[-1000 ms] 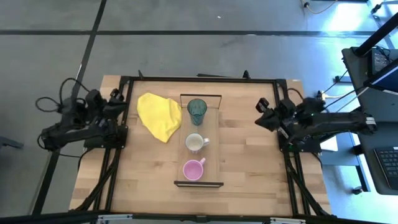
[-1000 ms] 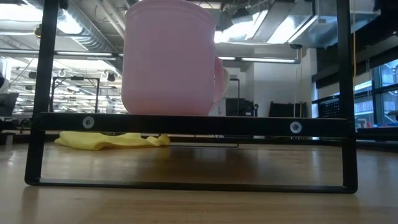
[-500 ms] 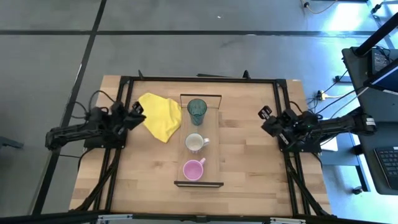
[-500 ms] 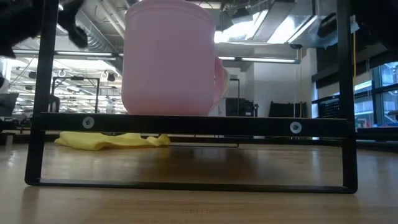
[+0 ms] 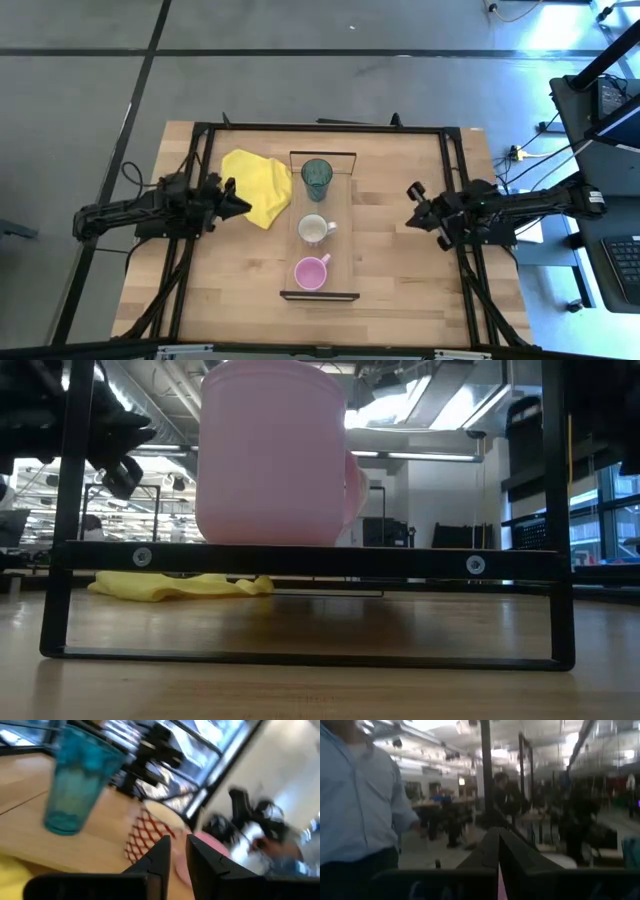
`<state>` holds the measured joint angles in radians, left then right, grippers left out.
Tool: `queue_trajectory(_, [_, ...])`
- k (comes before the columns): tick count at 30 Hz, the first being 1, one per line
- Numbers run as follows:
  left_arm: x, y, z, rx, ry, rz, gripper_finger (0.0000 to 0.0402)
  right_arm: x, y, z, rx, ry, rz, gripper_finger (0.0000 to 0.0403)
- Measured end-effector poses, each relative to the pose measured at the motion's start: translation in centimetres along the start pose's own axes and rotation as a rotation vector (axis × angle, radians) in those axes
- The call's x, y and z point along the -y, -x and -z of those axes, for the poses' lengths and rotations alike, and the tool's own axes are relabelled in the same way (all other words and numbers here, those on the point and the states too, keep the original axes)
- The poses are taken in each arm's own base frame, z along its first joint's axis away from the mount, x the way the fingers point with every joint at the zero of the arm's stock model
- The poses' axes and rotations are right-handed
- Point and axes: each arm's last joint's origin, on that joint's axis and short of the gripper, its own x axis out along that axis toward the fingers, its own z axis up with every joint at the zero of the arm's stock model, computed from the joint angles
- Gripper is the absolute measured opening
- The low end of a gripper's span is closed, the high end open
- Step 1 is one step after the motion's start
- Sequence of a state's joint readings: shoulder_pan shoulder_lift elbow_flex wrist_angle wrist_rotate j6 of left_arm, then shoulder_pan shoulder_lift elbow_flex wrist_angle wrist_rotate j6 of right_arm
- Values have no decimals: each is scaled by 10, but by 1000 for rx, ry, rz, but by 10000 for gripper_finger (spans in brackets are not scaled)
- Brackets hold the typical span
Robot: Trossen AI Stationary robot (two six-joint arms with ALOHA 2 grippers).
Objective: Stack small to large cups/mugs on shelf
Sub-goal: Return to Home Position
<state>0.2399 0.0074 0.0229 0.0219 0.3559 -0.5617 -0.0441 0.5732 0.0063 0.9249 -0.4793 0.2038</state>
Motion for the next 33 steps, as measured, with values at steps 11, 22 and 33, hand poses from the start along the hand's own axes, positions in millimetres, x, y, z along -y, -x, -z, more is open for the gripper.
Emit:
queue_trajectory(11, [5, 6, 5, -252, 90, 50, 55, 5, 7, 38, -364, -102, 84, 8])
queue_trajectory(22, [4, 6, 5, -229, 89, 16, 55, 5, 10, 45, -439, -176, 103, 8])
queue_trajectory(33, [4, 6, 4, -224, 87, 7, 55, 5, 10, 45, -439, -176, 103, 8])
